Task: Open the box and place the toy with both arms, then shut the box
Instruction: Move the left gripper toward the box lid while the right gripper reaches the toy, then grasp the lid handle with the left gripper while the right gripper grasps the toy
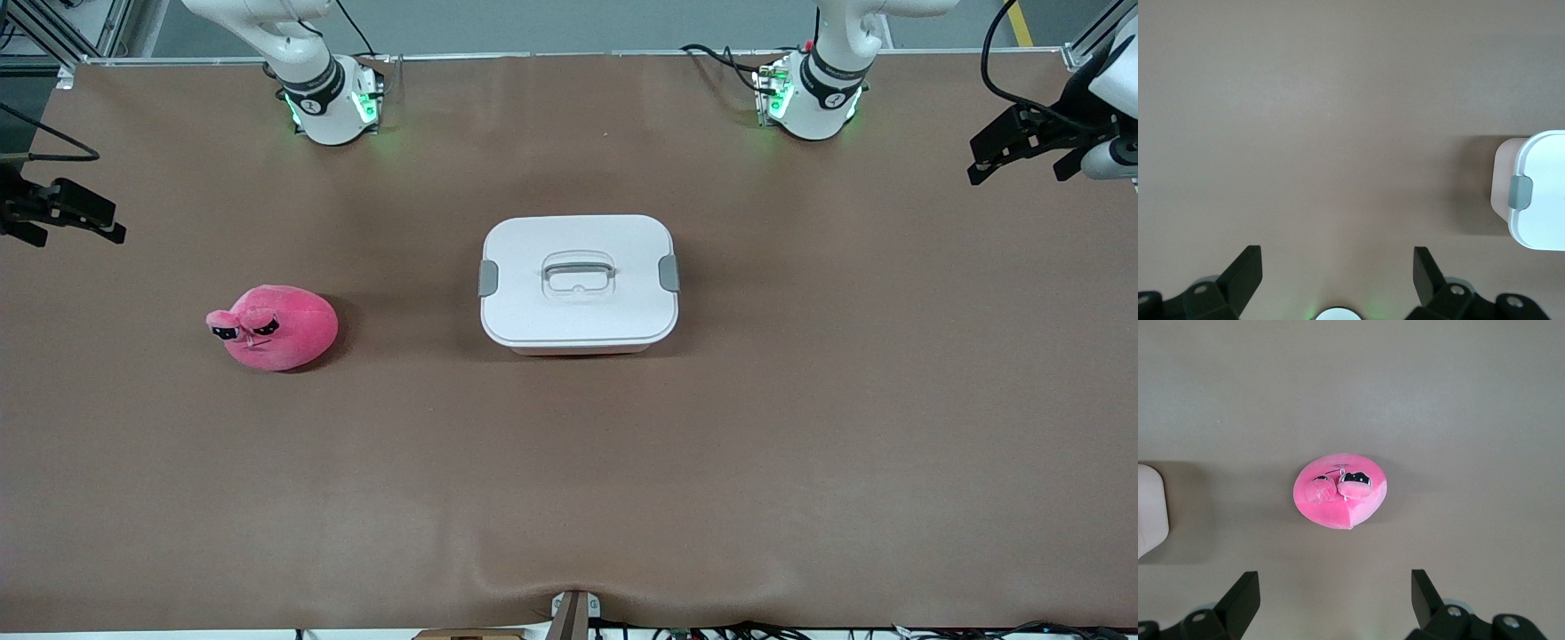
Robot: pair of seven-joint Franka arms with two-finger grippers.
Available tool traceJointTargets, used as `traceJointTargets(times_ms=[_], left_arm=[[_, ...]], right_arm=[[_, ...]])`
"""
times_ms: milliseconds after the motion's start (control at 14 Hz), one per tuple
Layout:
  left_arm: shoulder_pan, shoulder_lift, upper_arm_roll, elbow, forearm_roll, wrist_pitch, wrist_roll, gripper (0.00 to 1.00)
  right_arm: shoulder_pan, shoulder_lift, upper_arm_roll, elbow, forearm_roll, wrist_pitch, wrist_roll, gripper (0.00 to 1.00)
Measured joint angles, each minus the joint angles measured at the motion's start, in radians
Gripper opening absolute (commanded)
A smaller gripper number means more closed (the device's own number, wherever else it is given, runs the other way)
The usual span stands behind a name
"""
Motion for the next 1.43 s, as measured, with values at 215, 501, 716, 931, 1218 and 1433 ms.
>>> traceJointTargets(times_ms=[215, 501, 716, 931, 1218, 1433], left_arm=[[0.000, 0.000, 0.000, 0.000, 0.000, -0.001, 0.000, 1.00], [-0.003, 0.006, -0.002, 0.000, 0.000, -0.004, 0.000, 1.00], [-0.004, 0.010, -0.002, 0.000, 0.000, -0.005, 0.000, 1.00], [-0.006, 0.013, -0.004, -0.001, 0.000, -0.009, -0.002, 1.00], [-0.010, 0.038, -0.044, -0.002, 0.000, -0.010, -0.070, 1.00], [-0.015, 0.087, -0.146, -0.002, 0.000, 0.008, -0.268, 1.00]], right_arm=[[0.005, 0.029, 0.005, -0.010, 0.000, 0.011, 0.000, 1.00], [0.009, 0.085, 0.005, -0.066, 0.000, 0.113, 0.000, 1.00], [0.009, 0.105, 0.005, -0.141, 0.000, 0.205, 0.000, 1.00], [0.009, 0.121, 0.005, -0.170, 0.000, 0.238, 0.000, 1.00], [0.010, 0.146, 0.006, -0.177, 0.001, 0.251, 0.000, 1.00], [0.018, 0.177, 0.008, -0.189, 0.002, 0.287, 0.000, 1.00]])
